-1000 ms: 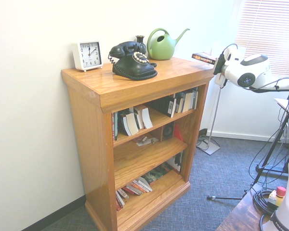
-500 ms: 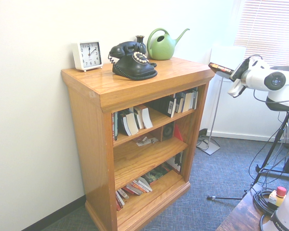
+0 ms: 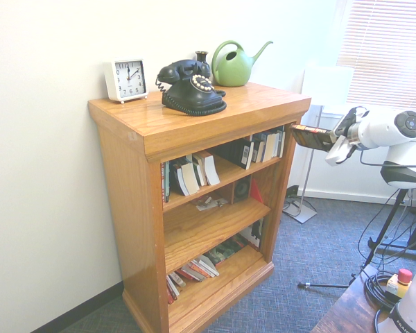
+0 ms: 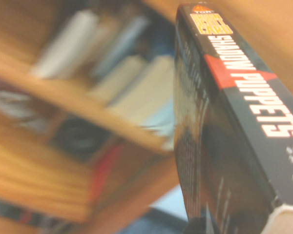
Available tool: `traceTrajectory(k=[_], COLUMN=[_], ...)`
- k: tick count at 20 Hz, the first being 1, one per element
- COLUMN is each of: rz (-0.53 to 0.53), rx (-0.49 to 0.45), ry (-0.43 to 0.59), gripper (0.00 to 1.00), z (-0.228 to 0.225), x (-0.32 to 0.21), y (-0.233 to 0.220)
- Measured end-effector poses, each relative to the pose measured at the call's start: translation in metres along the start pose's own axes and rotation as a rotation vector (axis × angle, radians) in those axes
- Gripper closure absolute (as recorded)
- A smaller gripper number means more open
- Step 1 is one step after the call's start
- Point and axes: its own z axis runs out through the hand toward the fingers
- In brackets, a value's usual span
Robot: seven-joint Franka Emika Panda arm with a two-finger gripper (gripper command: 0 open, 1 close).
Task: Organize the shelf
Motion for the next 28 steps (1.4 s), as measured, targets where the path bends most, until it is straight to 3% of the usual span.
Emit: traceTrajectory(k=[10, 13, 19, 28], rz=[-0.025, -0.025, -0.072, -0.115], rx=[0.103, 0.137, 0.21, 0.234], ry=[-0.287, -0.327, -0.288, -0.088], gripper=[1.0, 1.0, 1.0, 1.0], z=[0.06, 0.076, 0.106, 0.1], x=[-0.034, -0.039, -0.045, -0.051], y=[-0.074, -0.09, -0.134, -0.169])
